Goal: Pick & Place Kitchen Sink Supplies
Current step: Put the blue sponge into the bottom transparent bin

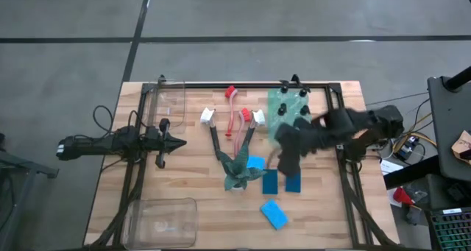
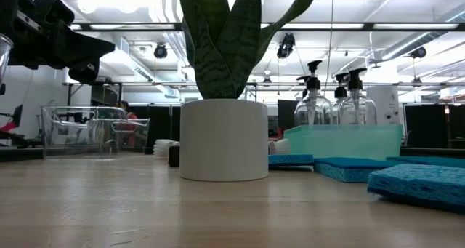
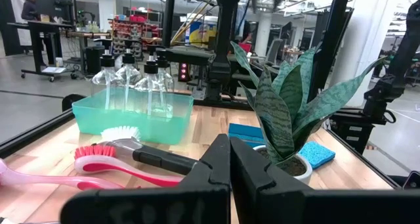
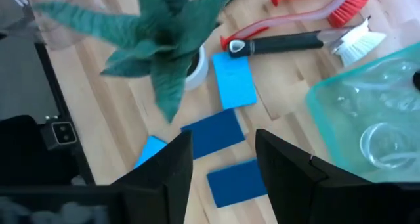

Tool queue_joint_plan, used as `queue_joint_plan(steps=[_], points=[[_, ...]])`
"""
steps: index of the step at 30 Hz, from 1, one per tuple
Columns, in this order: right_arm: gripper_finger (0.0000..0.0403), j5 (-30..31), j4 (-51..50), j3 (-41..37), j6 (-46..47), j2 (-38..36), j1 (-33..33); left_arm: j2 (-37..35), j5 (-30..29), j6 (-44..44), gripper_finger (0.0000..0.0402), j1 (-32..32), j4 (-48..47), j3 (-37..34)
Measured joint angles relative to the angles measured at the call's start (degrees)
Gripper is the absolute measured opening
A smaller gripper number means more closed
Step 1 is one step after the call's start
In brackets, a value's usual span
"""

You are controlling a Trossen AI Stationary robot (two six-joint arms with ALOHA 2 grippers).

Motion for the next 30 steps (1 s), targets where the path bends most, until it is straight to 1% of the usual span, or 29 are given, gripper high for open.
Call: queue_joint_plan(steps=[5,10,14,17,23,30], points=[[0.0149,8.4,0.1,-3.1,9.0,0.0,10.5,0.0,0.0,0.0,0.0000,0.0,0.0,0.0],[0.0141,16.0,0.2,-8.7,18.4,0.0,19.3,0.0,0.0,0.0,0.0000,0.0,0.0,0.0],[0.0139,19.0,1.1,-13.8,27.1,0.0,23.3,0.0,0.0,0.0,0.0000,0.0,0.0,0.0],[0.0141,19.4,4.1,-18.7,31.7,0.0,25.1,0.0,0.0,0.0,0.0000,0.0,0.0,0.0],[0.0140,17.3,12.1,-29.1,23.7,0.3,28.0,0.0,0.0,0.0,0.0000,0.0,0.0,0.0],[0.0130,16.1,20.9,-38.0,20.8,0.3,30.1,0.0,-0.4,0.0,0.0000,0.0,0.1,0.0]])
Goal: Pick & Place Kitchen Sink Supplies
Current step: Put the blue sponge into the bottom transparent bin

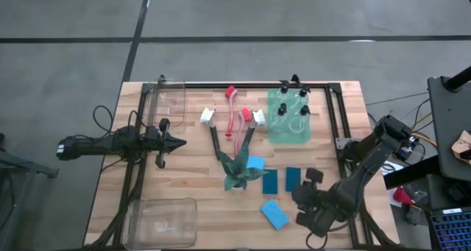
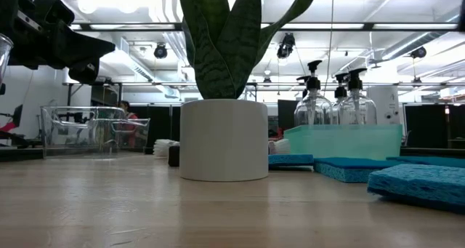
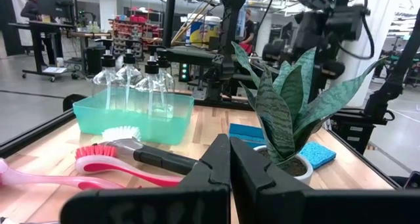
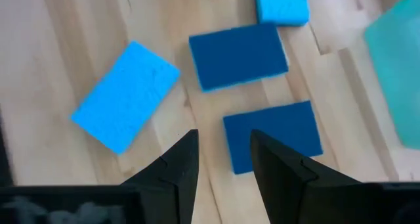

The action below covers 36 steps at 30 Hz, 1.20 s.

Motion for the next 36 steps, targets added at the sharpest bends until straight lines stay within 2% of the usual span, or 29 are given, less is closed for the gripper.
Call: queue_joint_plan(steps=[5,10,12,15,22,28,36], points=[[0.0149,-0.1,2.3,-4.3,0.0,0.4,0.1,0.0,-0.1,0.0,0.0000,0.0,0.0,0.0],[0.0190,0.1,6.0,-8.1,-0.4,0.7,0.1,0.1,-0.2,-0.4,0.0000,0.0,0.2,0.0],[0.0207,0.0,8.1,-9.7,-0.5,0.7,0.1,0.1,-0.2,-4.0,0.0000,0.0,1.6,0.0],[0.0223,-0.1,8.3,-11.5,0.0,0.7,0.1,0.1,-0.2,-14.5,0.0000,0.0,3.5,0.0],[0.0219,-0.3,11.5,-16.4,-1.1,0.7,0.1,0.6,0.0,-15.7,0.0000,0.0,9.2,0.0],[0.0212,0.0,16.4,-20.2,-1.9,0.9,-0.8,0.7,6.2,-18.4,0.0000,0.0,12.4,0.0],[0.0210,-1.4,18.8,-19.7,-7.4,4.6,-1.6,0.8,8.3,-20.9,0.0000,-0.1,14.3,0.0]])
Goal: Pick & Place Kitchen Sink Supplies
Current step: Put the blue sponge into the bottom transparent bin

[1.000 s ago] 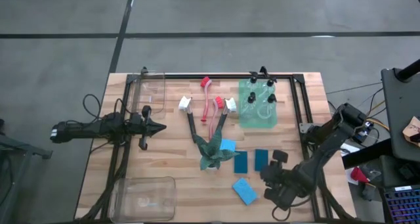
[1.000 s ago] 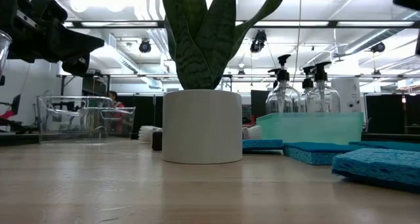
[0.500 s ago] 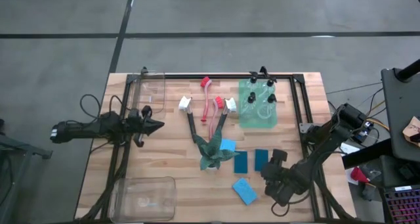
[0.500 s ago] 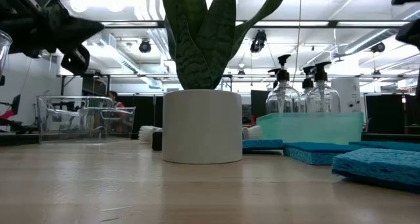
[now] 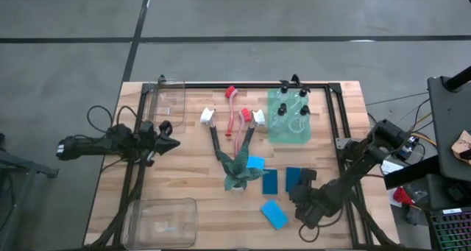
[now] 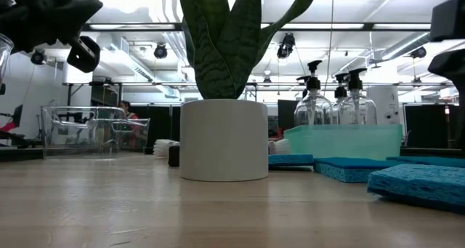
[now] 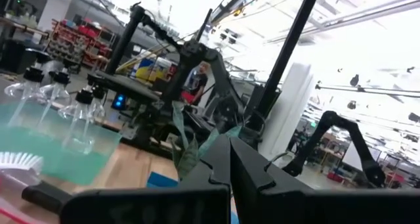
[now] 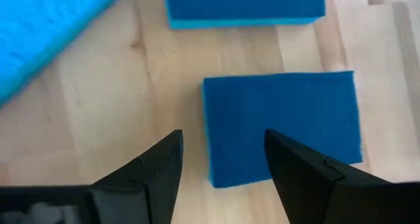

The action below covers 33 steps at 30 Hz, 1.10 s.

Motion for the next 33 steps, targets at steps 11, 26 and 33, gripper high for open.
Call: queue_joint_plan(steps=[11,26,33], points=[[0.0205,0.7,-0.4,1.0,-1.2,7.4,0.0,0.3,0.1,0.5,0.0000,0.0,0.3,0.0],[0.0016,-0.2,0.0,1.4,2.5,6.6,-0.3,0.3,0.1,-1.5,0.0000,0.0,1.2,0.0],[0.0012,-0.3,-0.6,4.9,1.8,3.4,-0.4,0.3,2.0,1.4,0.0000,-0.1,9.4,0.0]])
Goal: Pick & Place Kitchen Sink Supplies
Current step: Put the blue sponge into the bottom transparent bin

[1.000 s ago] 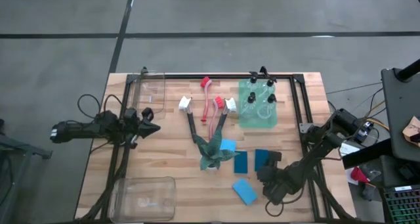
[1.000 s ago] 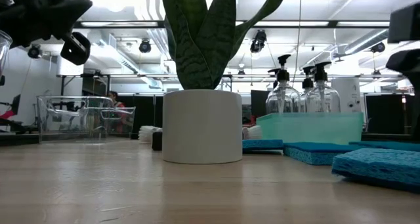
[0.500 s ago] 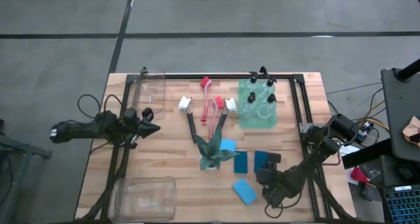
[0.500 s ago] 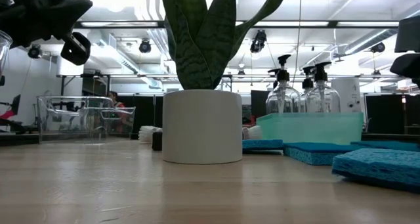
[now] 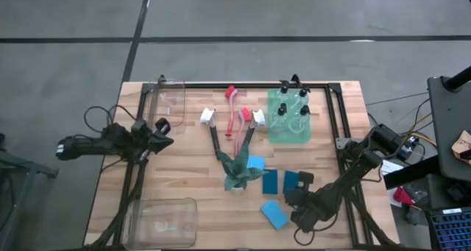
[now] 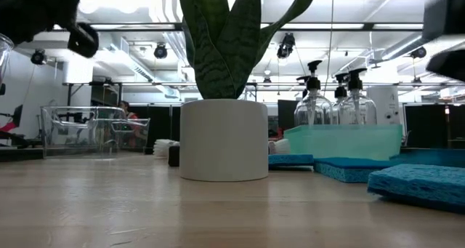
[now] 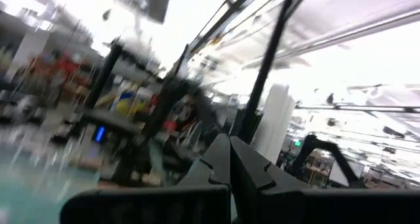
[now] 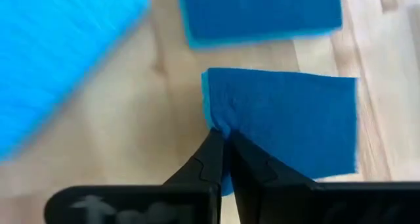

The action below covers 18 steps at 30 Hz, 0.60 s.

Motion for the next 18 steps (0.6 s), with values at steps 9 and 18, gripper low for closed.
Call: queue_joint_plan(steps=[9,18], points=[[0.0011,2.2,0.2,6.5,-2.6,-4.9,0.0,0.6,5.1,0.2,0.0000,0.0,6.0,0.9],[0.0011,1.3,0.6,15.6,-7.2,-7.9,0.3,5.8,2.6,7.4,0.0083,-0.3,8.9,2.1]])
